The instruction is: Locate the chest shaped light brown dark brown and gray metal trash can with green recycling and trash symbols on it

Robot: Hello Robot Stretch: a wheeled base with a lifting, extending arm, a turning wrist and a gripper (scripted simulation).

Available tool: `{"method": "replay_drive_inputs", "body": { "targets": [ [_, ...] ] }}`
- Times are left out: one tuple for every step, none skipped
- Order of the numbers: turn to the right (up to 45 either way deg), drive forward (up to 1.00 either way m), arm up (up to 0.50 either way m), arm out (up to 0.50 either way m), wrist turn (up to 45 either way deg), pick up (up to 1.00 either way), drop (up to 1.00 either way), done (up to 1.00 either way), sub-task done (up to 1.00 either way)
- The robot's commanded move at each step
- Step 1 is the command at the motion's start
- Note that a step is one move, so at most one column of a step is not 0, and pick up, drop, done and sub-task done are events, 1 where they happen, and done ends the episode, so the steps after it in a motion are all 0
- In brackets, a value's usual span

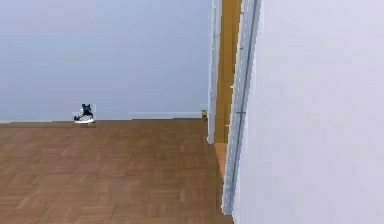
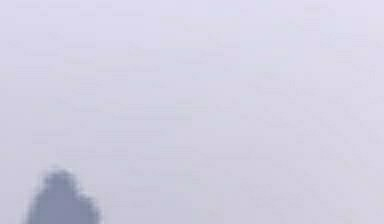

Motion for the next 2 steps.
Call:
{"method": "replay_drive_inputs", "body": {
  "targets": [
    [-3.0, 0.00, 0.00, 0.00, 0.0, 0.00, 0.00, 0.00, 0.00],
    [-45.0, 0.00, 0.00, 0.00, 0.0, 0.00, 0.00, 0.00, 0.00]
  ]
}}
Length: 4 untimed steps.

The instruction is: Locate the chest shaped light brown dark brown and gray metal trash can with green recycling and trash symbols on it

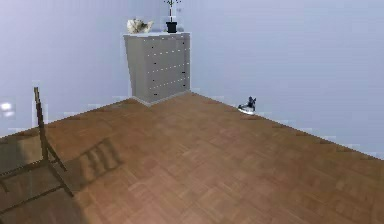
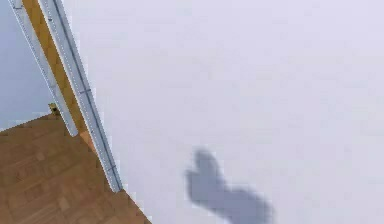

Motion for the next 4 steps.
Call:
{"method": "replay_drive_inputs", "body": {
  "targets": [
    [-15.0, 0.00, 0.00, 0.00, 0.0, 0.00, 0.00, 0.00, 0.00],
    [0.0, 0.15, 0.00, 0.00, 0.0, 0.00, 0.00, 0.00, 0.00],
    [45.0, 0.00, 0.00, 0.00, 0.0, 0.00, 0.00, 0.00, 0.00],
    [0.0, 0.65, 0.00, 0.00, 0.0, 0.00, 0.00, 0.00, 0.00]
  ]
}}
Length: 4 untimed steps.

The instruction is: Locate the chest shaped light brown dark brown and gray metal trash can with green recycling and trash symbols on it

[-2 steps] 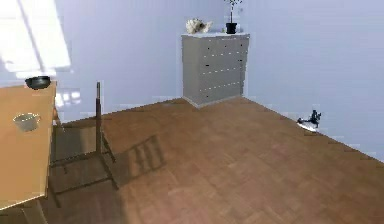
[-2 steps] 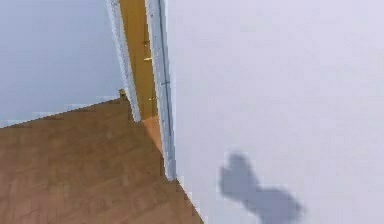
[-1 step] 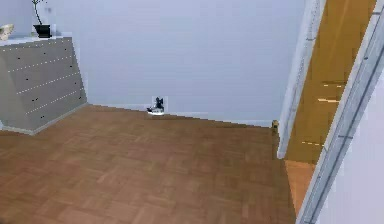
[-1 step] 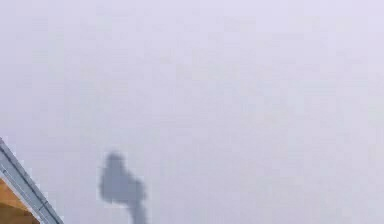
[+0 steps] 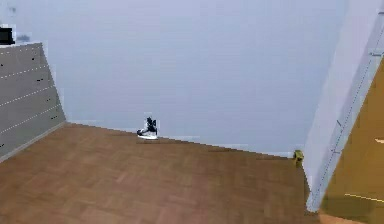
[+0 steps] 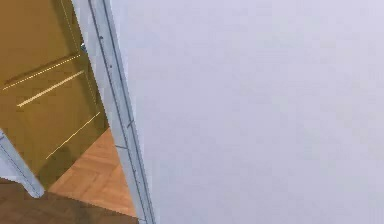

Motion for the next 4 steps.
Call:
{"method": "replay_drive_inputs", "body": {
  "targets": [
    [12.0, 0.00, 0.00, 0.00, 0.0, 0.00, 0.00, 0.00, 0.00],
    [0.0, 0.60, 0.00, 0.00, 0.0, 0.00, 0.00, 0.00, 0.00],
    [45.0, 0.00, 0.00, 0.00, 0.0, 0.00, 0.00, 0.00, 0.00],
    [39.0, 0.00, 0.00, 0.00, 0.0, 0.00, 0.00, 0.00, 0.00]
  ]
}}
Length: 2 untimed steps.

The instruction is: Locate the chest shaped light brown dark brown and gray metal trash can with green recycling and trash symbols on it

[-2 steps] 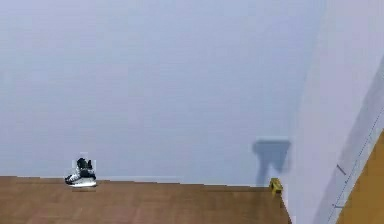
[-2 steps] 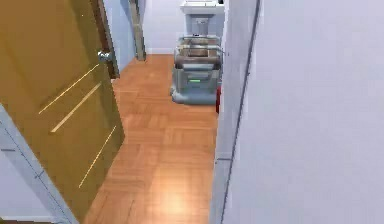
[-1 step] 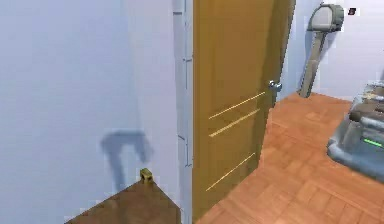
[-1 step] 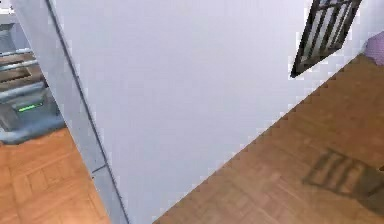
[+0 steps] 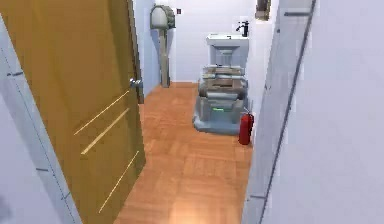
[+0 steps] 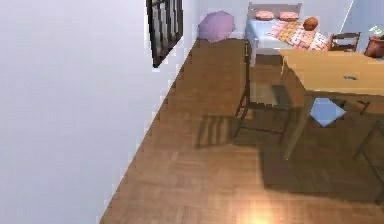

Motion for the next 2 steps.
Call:
{"method": "replay_drive_inputs", "body": {
  "targets": [
    [0.0, 1.00, 0.00, 0.00, 0.0, 0.00, 0.00, 0.00, 0.00],
    [12.0, 0.00, 0.00, 0.00, 0.0, 0.00, 0.00, 0.00, 0.00]
  ]
}}
